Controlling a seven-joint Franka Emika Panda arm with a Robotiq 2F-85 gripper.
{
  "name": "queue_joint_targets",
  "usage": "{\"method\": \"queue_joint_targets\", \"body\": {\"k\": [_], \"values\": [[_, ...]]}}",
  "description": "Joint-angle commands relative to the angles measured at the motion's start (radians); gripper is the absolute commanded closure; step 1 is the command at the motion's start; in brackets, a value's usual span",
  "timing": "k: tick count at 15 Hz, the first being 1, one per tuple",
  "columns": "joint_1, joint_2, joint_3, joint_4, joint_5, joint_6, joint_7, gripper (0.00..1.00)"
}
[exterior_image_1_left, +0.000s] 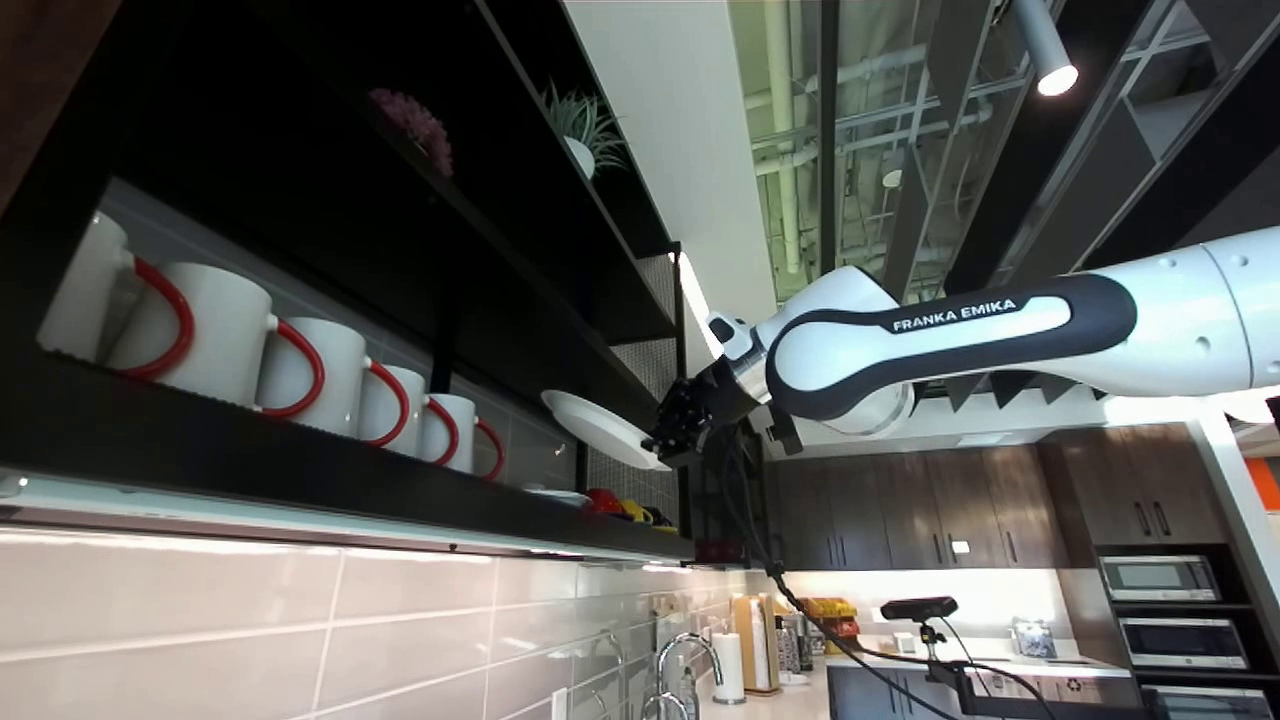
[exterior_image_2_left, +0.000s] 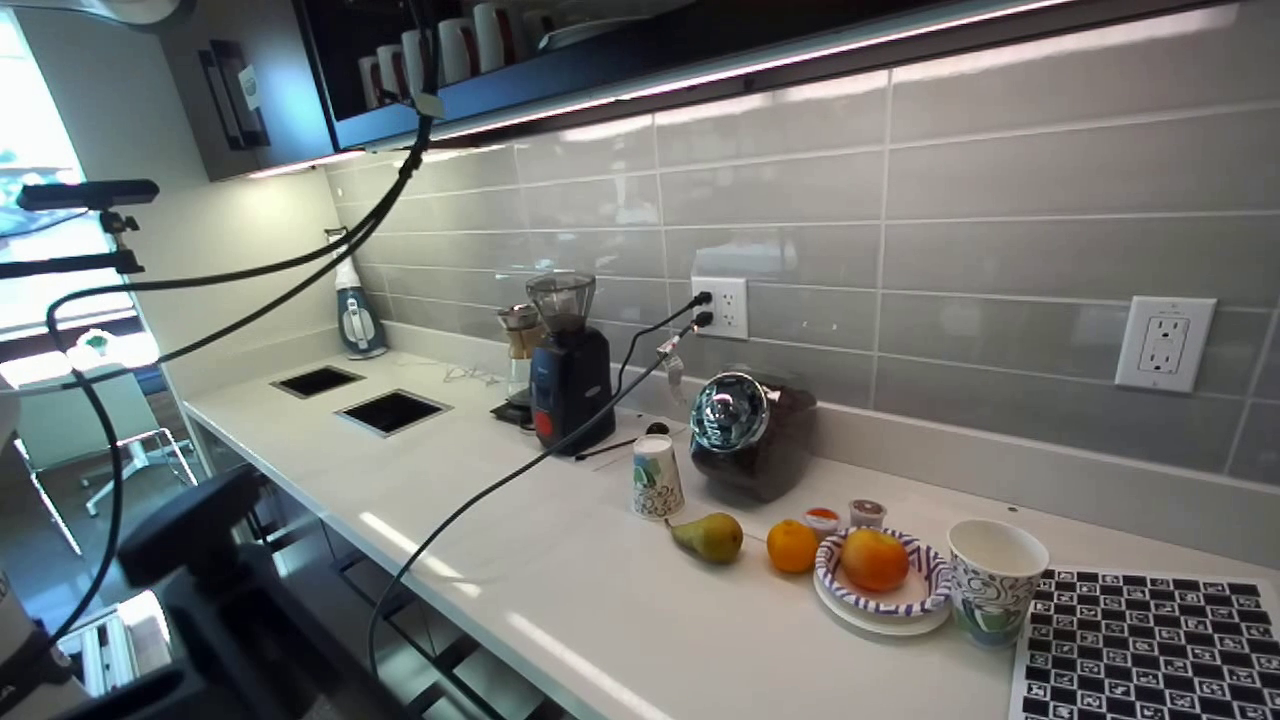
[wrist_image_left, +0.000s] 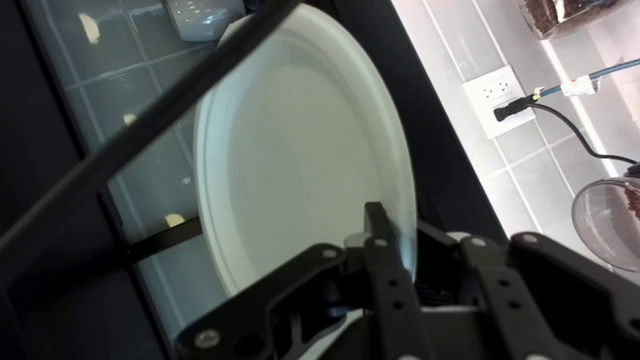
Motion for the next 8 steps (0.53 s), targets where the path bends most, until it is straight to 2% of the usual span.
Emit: {"method": "queue_joint_targets", "body": {"k": [1, 5, 8], "values": [[-0.064, -0.006, 0.000, 0.065, 0.104, -0.074, -0.153, 0.99], [-0.106, -0.067, 0.000, 0.142, 0.221, -0.144, -0.305, 0.99], [-0.136, -0.104, 0.000, 0.202, 0.264, -0.214, -0.372, 0.99]]}}
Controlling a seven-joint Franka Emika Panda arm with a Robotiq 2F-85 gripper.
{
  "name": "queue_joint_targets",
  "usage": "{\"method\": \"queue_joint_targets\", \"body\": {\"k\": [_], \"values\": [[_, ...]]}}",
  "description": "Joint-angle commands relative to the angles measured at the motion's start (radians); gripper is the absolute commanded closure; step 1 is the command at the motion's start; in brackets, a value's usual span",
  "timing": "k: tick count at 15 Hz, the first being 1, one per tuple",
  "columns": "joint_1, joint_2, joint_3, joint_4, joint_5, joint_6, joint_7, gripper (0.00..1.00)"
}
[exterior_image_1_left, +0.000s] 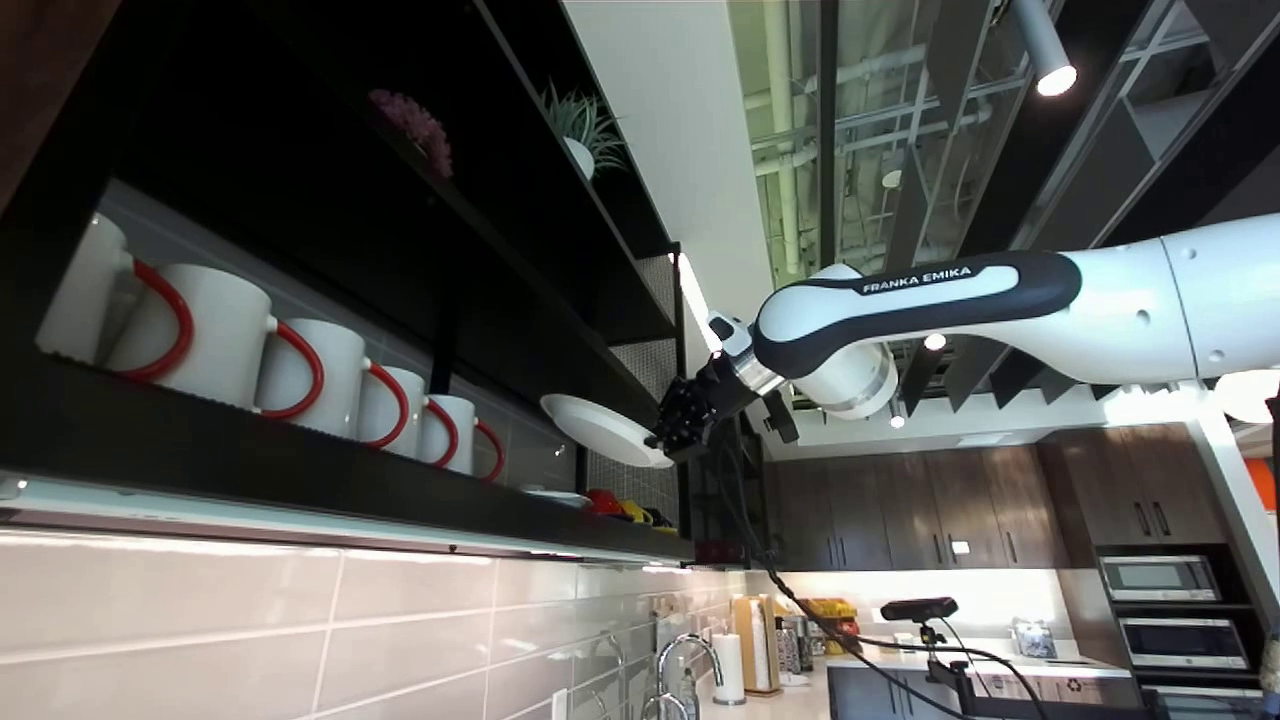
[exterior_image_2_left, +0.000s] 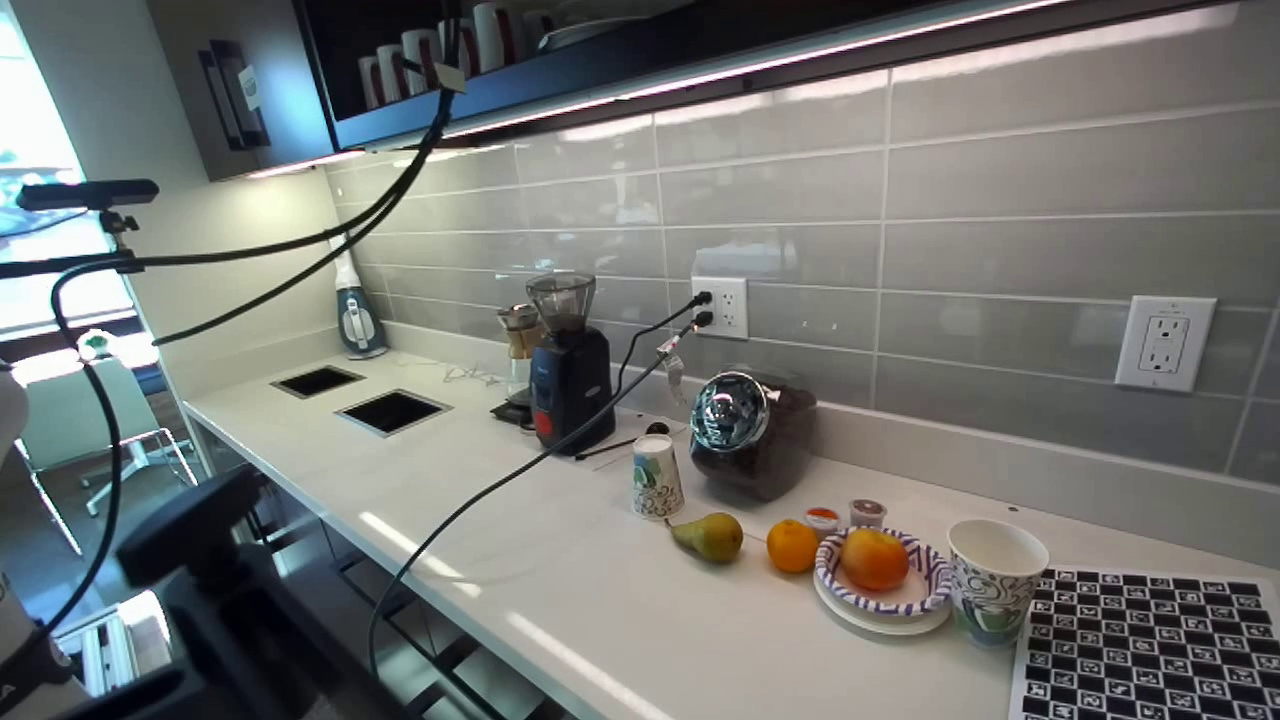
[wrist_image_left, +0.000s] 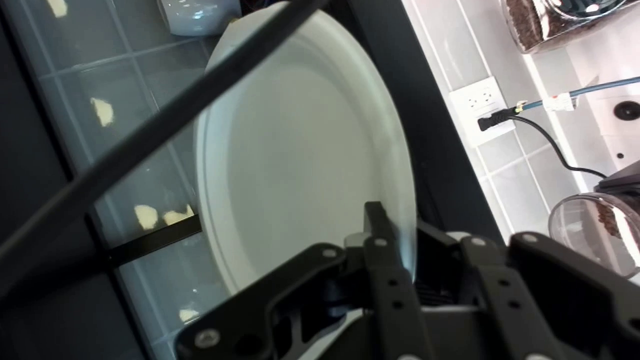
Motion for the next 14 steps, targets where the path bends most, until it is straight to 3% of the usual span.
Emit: {"method": "queue_joint_targets", "body": {"k": [1, 11, 14], "values": [[-0.039, -0.076, 0.000, 0.109, 0.067, -0.086, -0.113, 0.99], [-0.053, -0.187, 0.000, 0.203, 0.048, -0.212, -0.269, 0.99], [-0.067, -0.154, 0.011, 0.165, 0.050, -0.190, -0.232, 0.94]]}}
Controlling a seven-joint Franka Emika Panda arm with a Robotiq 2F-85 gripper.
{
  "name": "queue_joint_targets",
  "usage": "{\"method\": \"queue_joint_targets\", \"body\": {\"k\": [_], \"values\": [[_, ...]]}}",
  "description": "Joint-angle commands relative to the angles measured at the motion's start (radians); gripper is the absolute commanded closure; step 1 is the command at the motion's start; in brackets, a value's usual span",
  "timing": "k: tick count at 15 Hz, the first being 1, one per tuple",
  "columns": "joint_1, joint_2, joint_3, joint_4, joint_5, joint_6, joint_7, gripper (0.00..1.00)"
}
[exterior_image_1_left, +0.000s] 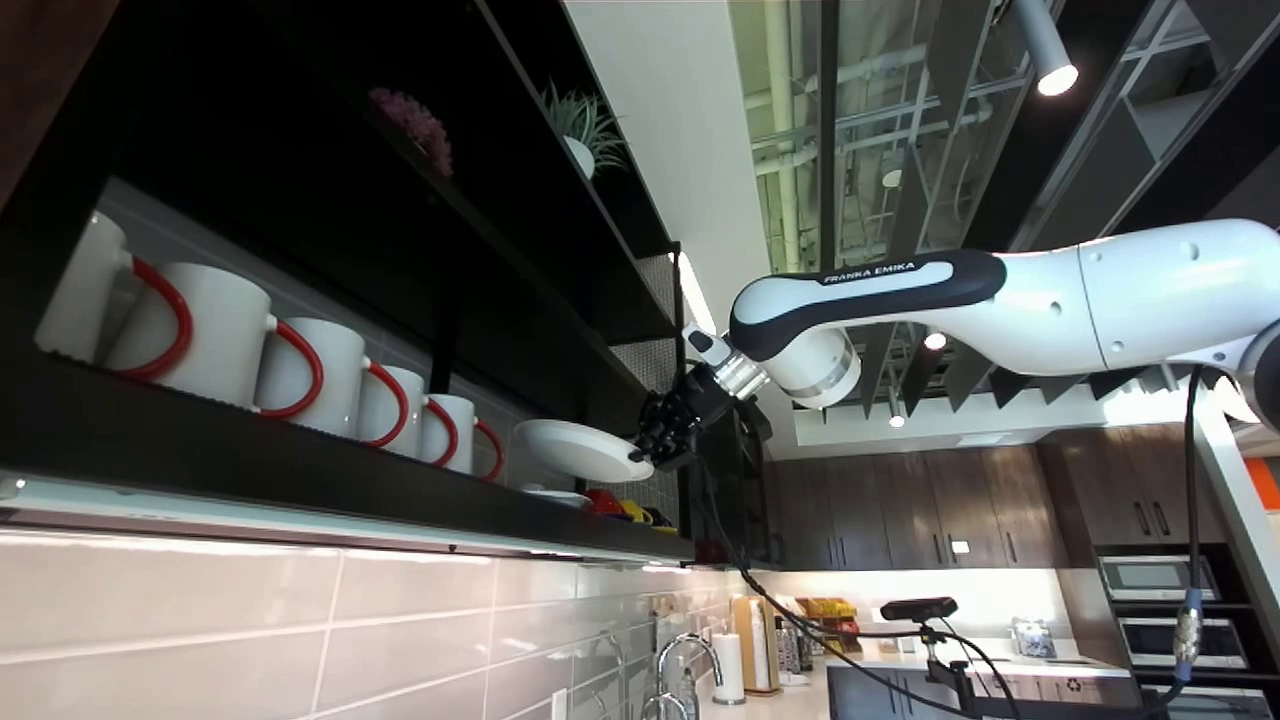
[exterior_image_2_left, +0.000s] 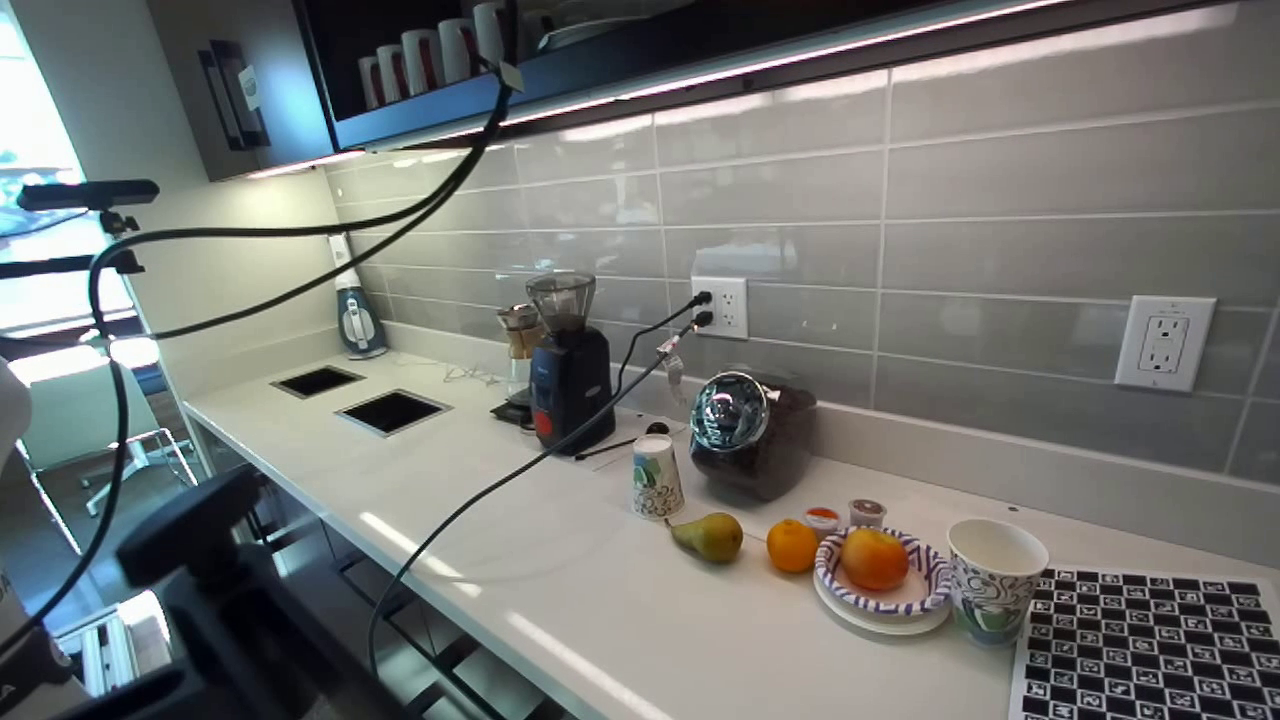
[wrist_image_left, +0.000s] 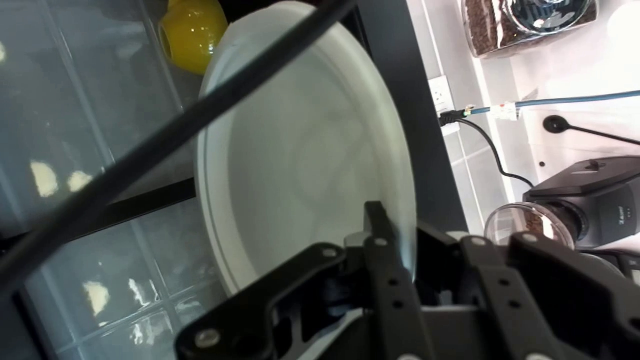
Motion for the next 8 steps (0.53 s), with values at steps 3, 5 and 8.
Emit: {"method": "queue_joint_targets", "body": {"k": [3, 5, 8], "values": [[-0.021, -0.001, 0.012, 0.013, 0.014, -0.009, -0.010, 0.94], [-0.024, -0.005, 0.010, 0.023, 0.002, -0.021, -0.023, 0.99], [-0.027, -0.040, 0.009, 0.070, -0.020, -0.094, -0.057, 0.99]]}}
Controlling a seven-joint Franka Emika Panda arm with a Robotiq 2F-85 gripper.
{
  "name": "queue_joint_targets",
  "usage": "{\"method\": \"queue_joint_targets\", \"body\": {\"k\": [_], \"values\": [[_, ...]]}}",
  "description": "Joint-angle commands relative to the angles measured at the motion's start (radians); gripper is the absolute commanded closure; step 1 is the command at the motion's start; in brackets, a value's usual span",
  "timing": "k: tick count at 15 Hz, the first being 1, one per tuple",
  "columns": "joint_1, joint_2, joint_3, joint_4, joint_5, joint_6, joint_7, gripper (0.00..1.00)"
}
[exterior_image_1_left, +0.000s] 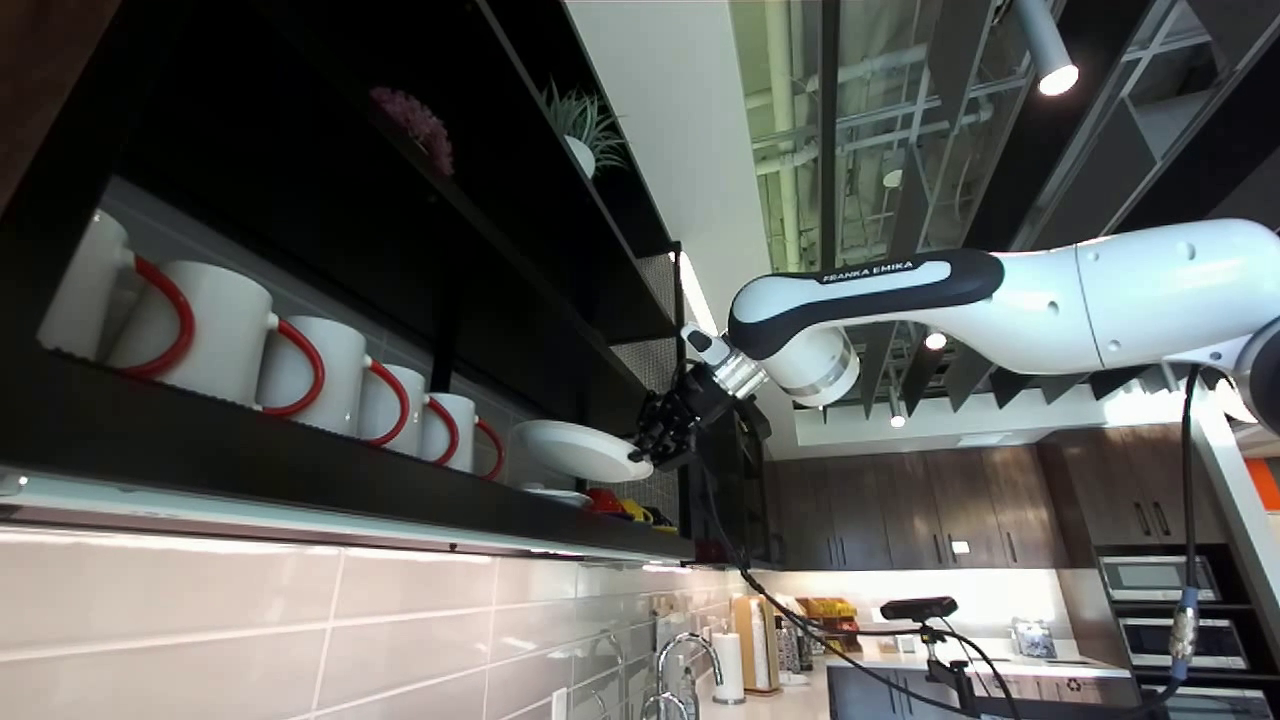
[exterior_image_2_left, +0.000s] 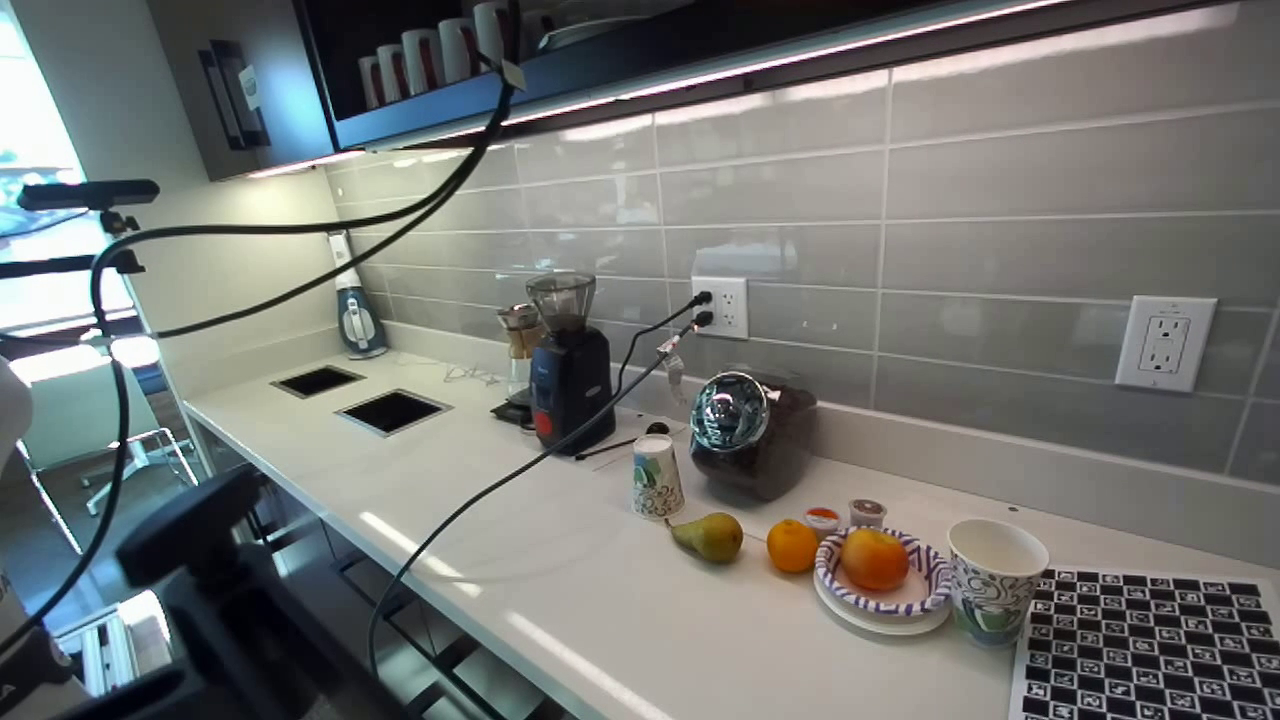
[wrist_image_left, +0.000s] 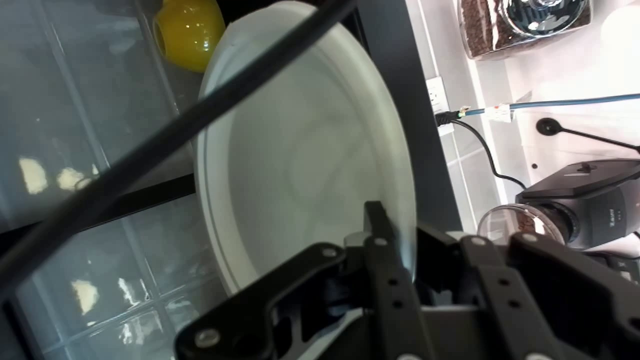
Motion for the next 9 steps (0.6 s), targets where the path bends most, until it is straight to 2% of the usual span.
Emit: {"method": "queue_joint_targets", "body": {"k": [1, 4, 9], "values": [[-0.026, -0.041, 0.005, 0.072, -0.022, -0.100, -0.058, 0.99], [-0.055, -0.058, 0.013, 0.117, -0.023, -0.162, -0.104, 0.99], [-0.121, -0.088, 0.053, 0.172, -0.019, -0.185, -0.167, 0.99]]}}
